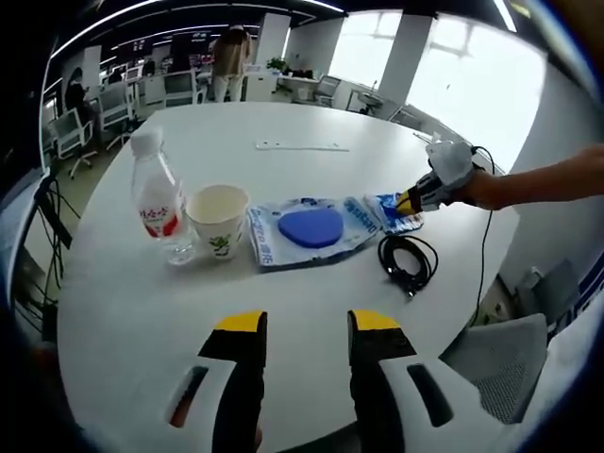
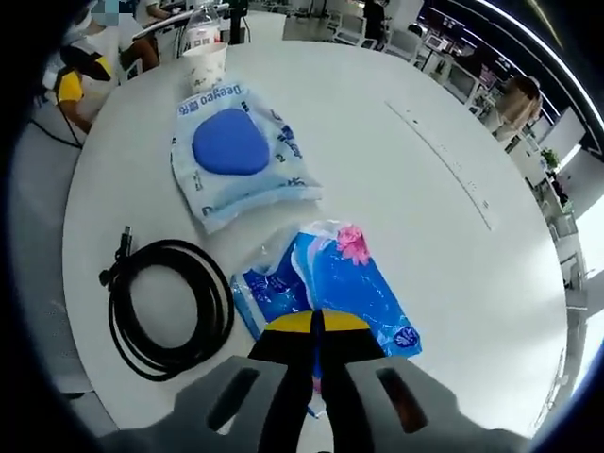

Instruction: Arrange the tabletop items into an orderly group along one side of the table until the central work area is clear of visible clutter.

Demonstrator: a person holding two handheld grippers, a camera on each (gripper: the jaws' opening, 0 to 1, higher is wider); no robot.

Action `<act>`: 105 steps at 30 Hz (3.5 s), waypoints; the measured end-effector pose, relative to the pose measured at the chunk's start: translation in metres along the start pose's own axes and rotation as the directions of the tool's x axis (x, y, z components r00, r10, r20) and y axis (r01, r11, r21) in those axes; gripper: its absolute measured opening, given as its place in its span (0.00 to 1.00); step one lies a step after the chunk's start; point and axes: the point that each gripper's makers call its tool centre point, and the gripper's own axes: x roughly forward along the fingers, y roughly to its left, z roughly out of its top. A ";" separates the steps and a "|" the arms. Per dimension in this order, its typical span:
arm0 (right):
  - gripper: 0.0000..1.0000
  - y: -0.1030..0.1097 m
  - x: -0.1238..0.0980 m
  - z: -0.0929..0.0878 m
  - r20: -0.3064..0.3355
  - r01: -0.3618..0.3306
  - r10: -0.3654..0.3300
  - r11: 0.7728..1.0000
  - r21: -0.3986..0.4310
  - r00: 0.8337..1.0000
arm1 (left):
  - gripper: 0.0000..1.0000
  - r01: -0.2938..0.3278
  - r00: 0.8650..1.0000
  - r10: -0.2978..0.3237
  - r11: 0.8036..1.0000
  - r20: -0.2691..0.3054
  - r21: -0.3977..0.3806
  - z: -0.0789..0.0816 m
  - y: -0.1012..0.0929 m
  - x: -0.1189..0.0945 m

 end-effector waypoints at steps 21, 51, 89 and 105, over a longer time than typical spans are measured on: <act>0.05 0.000 -0.008 0.003 0.012 0.011 -0.012 1.000 0.027 1.000 | 0.33 -0.009 1.000 0.009 1.000 0.011 -0.002 -0.002 0.002 -0.009; 0.07 0.004 -0.044 0.007 0.072 0.058 -0.076 0.972 0.228 0.994 | 0.34 -0.007 0.998 0.006 1.000 0.064 0.022 0.008 0.011 -0.029; 0.41 0.075 -0.126 -0.002 0.267 -0.023 -0.092 0.917 0.398 0.959 | 0.36 0.019 0.997 -0.022 0.999 0.068 0.051 0.003 0.036 -0.032; 0.43 0.106 -0.119 0.010 0.292 -0.073 -0.039 0.929 0.363 0.956 | 0.37 0.024 0.998 -0.026 0.999 0.059 0.043 -0.007 0.038 -0.032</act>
